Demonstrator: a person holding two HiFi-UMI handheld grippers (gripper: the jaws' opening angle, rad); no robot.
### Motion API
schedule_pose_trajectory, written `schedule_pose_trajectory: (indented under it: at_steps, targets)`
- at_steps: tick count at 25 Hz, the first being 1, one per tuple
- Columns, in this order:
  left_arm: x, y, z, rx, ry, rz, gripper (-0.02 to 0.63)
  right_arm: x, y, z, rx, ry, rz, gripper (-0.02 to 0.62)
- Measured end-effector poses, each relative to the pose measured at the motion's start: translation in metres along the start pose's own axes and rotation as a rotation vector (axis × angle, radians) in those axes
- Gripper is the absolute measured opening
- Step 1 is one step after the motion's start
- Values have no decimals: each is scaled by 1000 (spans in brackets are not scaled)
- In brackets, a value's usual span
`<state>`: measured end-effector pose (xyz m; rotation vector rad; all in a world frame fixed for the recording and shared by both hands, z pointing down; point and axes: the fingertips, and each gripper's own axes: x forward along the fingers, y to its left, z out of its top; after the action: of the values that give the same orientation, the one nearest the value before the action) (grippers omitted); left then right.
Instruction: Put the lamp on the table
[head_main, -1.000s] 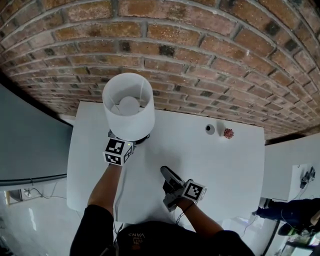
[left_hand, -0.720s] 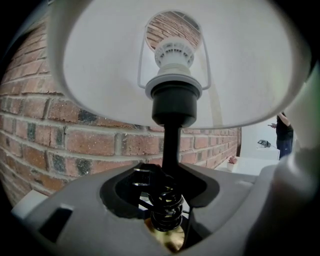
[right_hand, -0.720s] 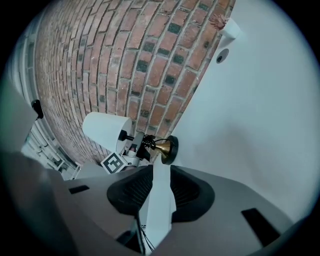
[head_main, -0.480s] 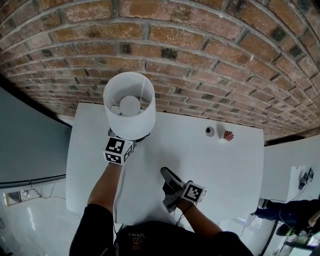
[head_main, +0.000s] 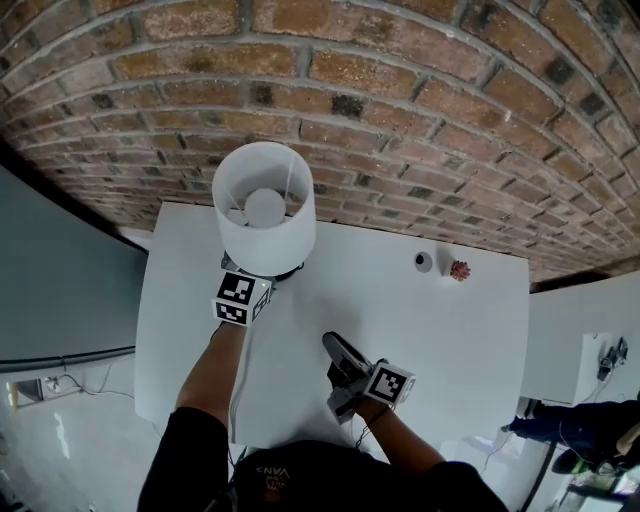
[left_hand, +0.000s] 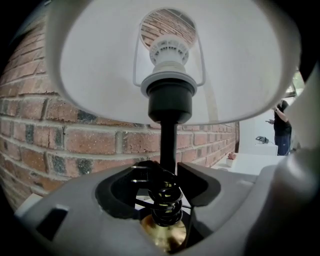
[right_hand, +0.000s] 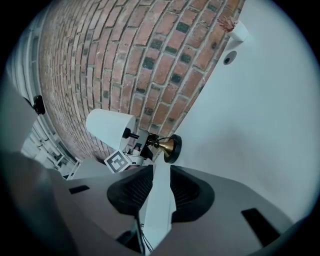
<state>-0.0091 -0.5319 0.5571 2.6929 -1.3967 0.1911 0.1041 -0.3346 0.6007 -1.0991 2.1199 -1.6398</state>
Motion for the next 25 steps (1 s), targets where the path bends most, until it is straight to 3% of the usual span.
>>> schedule_pose_trajectory:
  at_steps: [8, 25]
  targets:
    - [-33, -5, -19, -28, 57, 17, 304, -5, 8, -6, -17, -13, 6, 107]
    - [-171, -38, -26, -72, 80, 54, 304, -22, 52, -36, -91, -70, 20, 103]
